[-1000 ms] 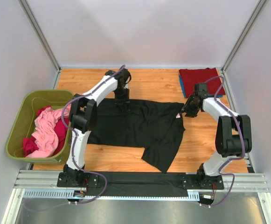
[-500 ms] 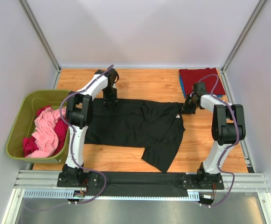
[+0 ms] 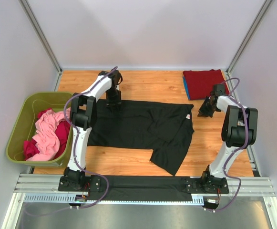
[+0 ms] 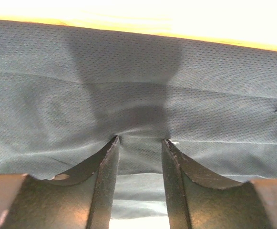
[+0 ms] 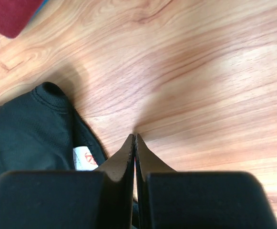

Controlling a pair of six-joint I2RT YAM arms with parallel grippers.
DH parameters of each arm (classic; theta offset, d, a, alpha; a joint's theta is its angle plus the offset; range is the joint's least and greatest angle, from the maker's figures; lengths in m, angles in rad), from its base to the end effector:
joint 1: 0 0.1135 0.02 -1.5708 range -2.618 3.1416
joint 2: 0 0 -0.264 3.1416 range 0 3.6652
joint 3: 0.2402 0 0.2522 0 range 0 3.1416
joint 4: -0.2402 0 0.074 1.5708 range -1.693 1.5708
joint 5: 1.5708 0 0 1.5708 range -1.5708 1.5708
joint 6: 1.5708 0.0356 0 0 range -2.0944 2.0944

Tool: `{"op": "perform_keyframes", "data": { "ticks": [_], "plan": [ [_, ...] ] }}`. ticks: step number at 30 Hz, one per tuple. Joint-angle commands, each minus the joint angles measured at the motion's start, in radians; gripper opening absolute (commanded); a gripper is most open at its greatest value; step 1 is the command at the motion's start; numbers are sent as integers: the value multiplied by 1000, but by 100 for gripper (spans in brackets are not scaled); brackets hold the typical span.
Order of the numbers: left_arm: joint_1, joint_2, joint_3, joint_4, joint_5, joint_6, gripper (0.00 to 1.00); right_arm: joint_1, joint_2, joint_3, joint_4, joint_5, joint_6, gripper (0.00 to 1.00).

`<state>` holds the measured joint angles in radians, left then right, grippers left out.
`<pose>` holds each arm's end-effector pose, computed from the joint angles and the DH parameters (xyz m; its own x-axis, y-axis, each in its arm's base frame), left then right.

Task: Fold and stack the t-shirts
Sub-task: Fold the tshirt

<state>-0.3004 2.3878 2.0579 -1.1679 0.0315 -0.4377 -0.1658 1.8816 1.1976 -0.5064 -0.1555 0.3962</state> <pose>0.4502 -0.1406 0.1623 -0.9892 -0.1371 -0.0527 -0.1339 0.9892 -0.0594 0.3649 -0.0555 0.1552 -0.8038 0.5211 -0.2870 0.4515 0.8485 0.2759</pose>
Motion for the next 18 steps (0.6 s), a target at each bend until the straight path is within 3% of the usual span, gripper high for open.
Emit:
{"op": "perform_keyframes", "data": {
  "ticks": [1,9,14,18],
  "plan": [
    [1,-19,42,25,19,20,50,12,4,40,-41,25,-34,0],
    [14,-47,108,16,-62,74,52,60,-107,74,-112,-42,67,9],
    [23,-45,117,5,-102,90,51,149,-130,28,-41,-79,139,9],
    [38,-56,84,5,-146,109,51,160,-61,2,60,-67,165,9]
  ]
}}
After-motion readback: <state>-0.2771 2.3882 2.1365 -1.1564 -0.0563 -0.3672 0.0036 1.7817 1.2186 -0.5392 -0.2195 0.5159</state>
